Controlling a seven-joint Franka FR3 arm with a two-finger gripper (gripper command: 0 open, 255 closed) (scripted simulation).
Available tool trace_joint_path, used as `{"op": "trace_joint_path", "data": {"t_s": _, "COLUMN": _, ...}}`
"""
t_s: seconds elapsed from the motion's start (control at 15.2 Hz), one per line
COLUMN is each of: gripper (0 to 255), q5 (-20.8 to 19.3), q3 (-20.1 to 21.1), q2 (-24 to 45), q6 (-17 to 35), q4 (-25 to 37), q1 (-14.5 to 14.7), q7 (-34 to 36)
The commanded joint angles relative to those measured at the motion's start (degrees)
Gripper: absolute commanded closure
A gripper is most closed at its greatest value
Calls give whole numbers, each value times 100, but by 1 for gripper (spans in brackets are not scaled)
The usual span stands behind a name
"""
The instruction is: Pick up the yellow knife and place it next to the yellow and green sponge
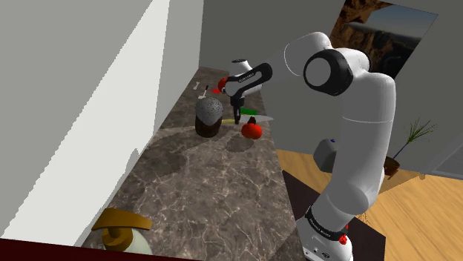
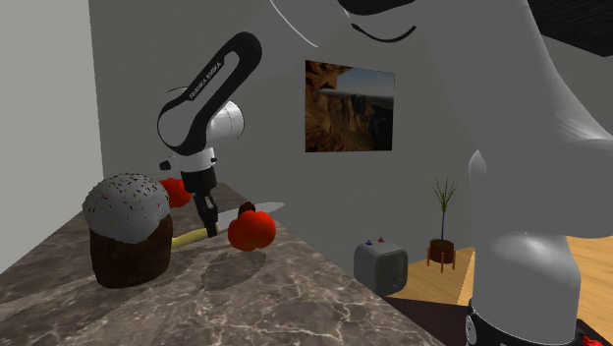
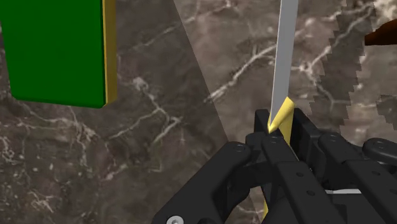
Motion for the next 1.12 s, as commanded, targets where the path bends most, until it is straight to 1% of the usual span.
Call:
{"op": "trace_joint_path", "data": {"t_s": 0.0, "gripper": 255, "q5": 2, "q3": -2, "q2": 31, "q6": 65, "q4": -29, "q1": -9, "q7": -1}}
{"op": "trace_joint_path", "data": {"t_s": 0.4, "gripper": 255, "q5": 2, "q3": -2, "q2": 32, "q6": 65, "q4": -28, "q1": -9, "q7": -1}}
{"op": "trace_joint_path", "data": {"t_s": 0.46, "gripper": 0, "q5": 2, "q3": -2, "q2": 32, "q6": 65, "q4": -28, "q1": -9, "q7": -1}}
{"op": "trace_joint_path", "data": {"t_s": 0.79, "gripper": 0, "q5": 2, "q3": -2, "q2": 32, "q6": 65, "q4": -28, "q1": -9, "q7": -1}}
{"op": "trace_joint_path", "data": {"t_s": 1.06, "gripper": 0, "q5": -17, "q3": 10, "q2": -309, "q6": -559, "q4": 249, "q1": 74, "q7": 11}}
